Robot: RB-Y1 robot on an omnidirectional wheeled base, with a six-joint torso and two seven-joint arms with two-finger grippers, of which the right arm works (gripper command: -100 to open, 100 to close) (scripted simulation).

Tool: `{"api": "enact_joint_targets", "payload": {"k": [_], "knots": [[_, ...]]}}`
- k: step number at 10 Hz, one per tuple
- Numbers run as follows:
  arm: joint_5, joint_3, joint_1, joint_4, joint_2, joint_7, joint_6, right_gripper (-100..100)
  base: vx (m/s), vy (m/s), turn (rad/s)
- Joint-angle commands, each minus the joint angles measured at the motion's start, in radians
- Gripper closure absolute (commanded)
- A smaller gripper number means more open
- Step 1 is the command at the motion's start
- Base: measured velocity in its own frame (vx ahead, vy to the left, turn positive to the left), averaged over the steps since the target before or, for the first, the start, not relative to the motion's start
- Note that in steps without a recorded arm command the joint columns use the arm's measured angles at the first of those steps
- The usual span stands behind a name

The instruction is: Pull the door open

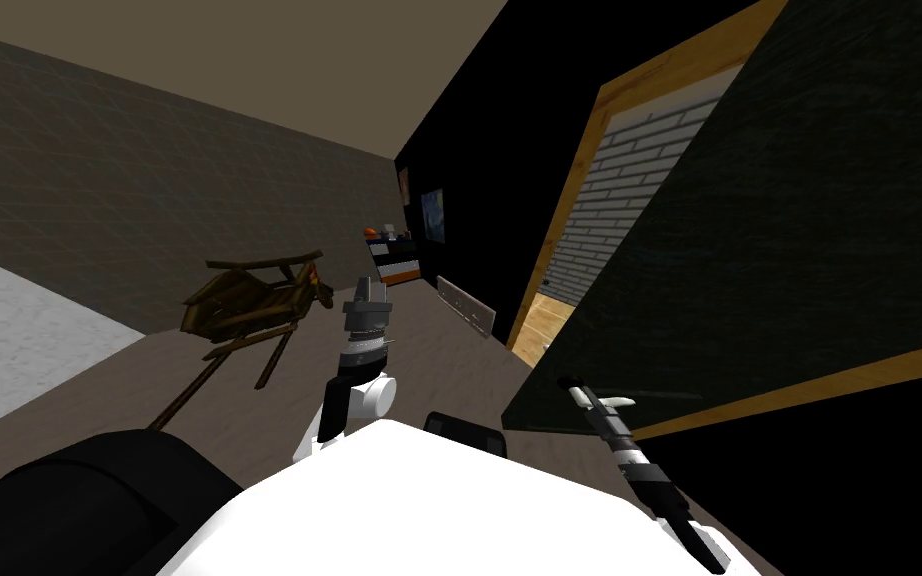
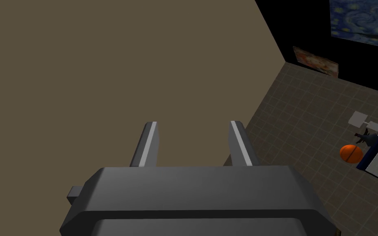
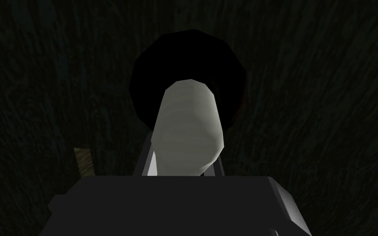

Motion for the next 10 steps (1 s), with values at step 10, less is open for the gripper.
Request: {"api": "enact_joint_targets", "payload": {"k": [10], "knots": [[0.028, -0.018, -0.008, 0.050, -0.011, -0.006, -0.061, 100, -0.177, -0.089, 0.141]]}}
